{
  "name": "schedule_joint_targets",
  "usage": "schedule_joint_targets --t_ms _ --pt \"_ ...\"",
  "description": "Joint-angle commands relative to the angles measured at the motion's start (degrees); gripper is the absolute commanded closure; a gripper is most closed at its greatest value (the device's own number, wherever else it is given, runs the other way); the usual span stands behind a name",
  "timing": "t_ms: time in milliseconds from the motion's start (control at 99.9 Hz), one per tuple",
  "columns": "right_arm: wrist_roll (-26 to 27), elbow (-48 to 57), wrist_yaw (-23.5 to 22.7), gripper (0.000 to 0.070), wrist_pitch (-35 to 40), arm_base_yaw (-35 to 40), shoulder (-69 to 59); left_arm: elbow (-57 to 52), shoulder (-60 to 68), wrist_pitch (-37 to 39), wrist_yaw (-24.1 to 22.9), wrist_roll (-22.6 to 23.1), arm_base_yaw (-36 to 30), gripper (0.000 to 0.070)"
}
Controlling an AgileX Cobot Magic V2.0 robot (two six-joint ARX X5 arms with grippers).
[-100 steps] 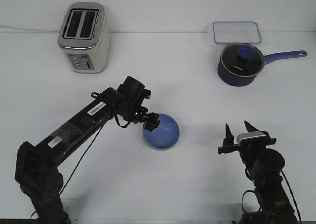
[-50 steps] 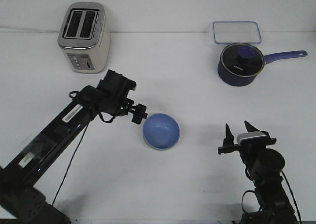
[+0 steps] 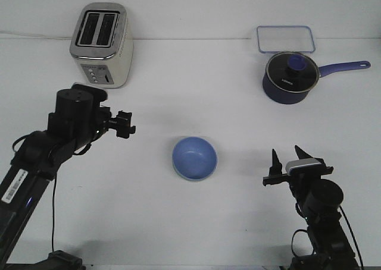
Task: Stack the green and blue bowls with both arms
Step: 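Release the blue bowl and pull the left gripper back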
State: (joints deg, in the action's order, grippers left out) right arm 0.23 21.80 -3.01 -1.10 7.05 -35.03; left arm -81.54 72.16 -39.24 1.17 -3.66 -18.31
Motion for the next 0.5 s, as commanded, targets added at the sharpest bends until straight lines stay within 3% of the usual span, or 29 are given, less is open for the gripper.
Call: schedule_joint_targets --t_ms 0,491 --pt "0.0 -0.1 0.0 0.0252 -0.6 0.1 -0.3 3.2 -1.6 1.8 -0.5 -0.3 1.0 0.0265" --pt "0.0 -0.1 0.0 0.0252 -0.6 0.1 -0.3 35.6 -32.7 18.0 -4.4 -5.4 5.4 0.0265"
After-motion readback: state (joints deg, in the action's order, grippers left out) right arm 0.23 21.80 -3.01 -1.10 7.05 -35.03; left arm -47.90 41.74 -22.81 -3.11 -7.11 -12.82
